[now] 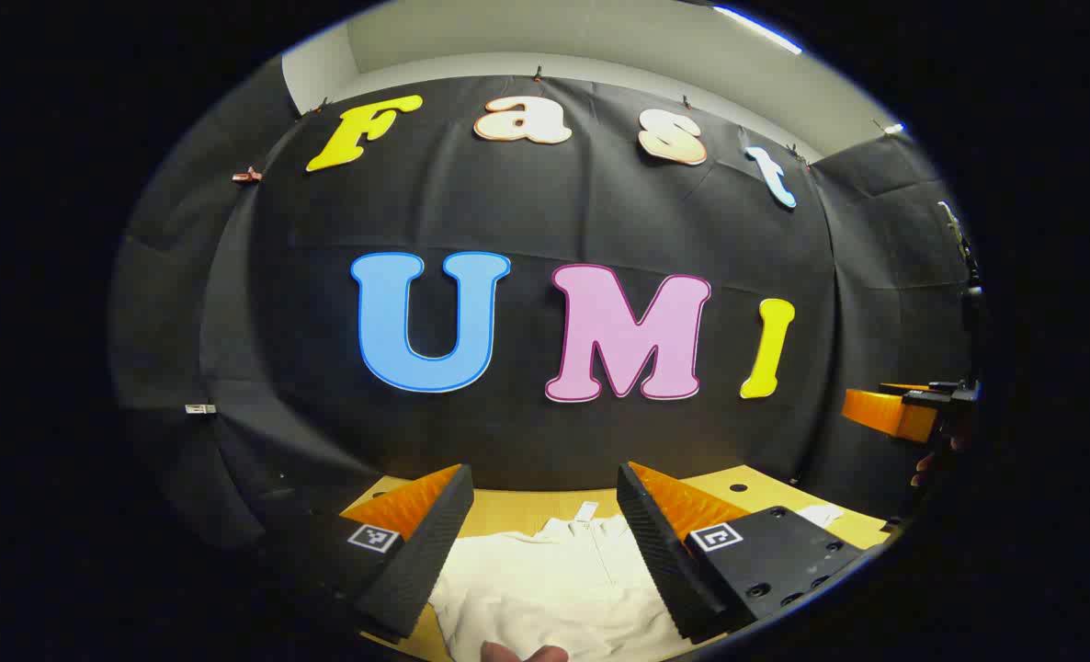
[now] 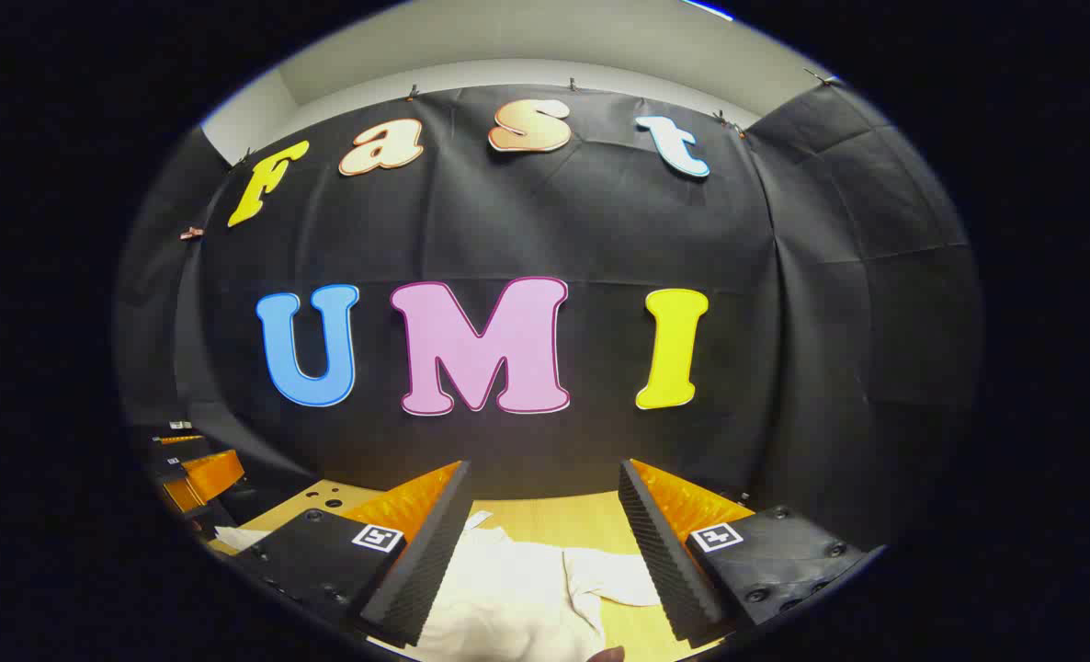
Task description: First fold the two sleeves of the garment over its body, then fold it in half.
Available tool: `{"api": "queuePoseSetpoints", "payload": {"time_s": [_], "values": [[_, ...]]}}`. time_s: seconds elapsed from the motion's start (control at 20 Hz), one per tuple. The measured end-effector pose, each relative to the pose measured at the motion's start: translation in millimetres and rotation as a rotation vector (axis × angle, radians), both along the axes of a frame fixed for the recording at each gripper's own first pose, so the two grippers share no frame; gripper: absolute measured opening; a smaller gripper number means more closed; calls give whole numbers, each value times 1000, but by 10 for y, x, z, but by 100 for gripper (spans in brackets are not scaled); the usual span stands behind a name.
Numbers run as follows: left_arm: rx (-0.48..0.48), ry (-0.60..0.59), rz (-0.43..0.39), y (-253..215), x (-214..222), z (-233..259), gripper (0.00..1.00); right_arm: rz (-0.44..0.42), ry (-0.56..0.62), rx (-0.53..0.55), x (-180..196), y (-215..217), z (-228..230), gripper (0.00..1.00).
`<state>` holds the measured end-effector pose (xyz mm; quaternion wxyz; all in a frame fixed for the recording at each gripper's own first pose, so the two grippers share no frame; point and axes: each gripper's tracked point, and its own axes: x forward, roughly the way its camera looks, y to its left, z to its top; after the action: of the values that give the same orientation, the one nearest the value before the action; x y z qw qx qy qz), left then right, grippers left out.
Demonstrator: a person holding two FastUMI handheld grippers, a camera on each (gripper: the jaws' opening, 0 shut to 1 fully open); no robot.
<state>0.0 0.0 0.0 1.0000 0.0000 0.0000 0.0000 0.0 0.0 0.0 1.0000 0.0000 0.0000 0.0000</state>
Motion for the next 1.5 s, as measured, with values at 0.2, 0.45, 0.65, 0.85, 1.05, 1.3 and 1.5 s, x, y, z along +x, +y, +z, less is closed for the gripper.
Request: {"api": "queuePoseSetpoints", "payload": {"time_s": [0.2, 0.45, 0.65, 0.85, 1.05, 1.3, 1.5], "values": [[11, -9, -18, -43, 91, 16, 99, -23, -2, -4, -16, -84, -2, 97], [6, 0, -31, -66, 100, -4, 99, -23, 5, -34, -32, -78, -18, 97], [12, -1, -27, -34, 85, 3, 99, -9, 1, -39, -24, -36, -19, 97], [17, 2, -24, -33, 79, -7, 99, -18, 11, -54, 18, -87, -46, 97], [22, 8, -15, -45, 85, -49, 99, -78, 74, -92, 140, -515, -242, 98], [42, 22, 9, -178, 94, -129, 99, -205, 281, -127, 391, -1665, -928, 98], [34, 55, 18, -482, 117, -216, 99, -265, 414, -97, 602, -2509, -1619, 98]]}}
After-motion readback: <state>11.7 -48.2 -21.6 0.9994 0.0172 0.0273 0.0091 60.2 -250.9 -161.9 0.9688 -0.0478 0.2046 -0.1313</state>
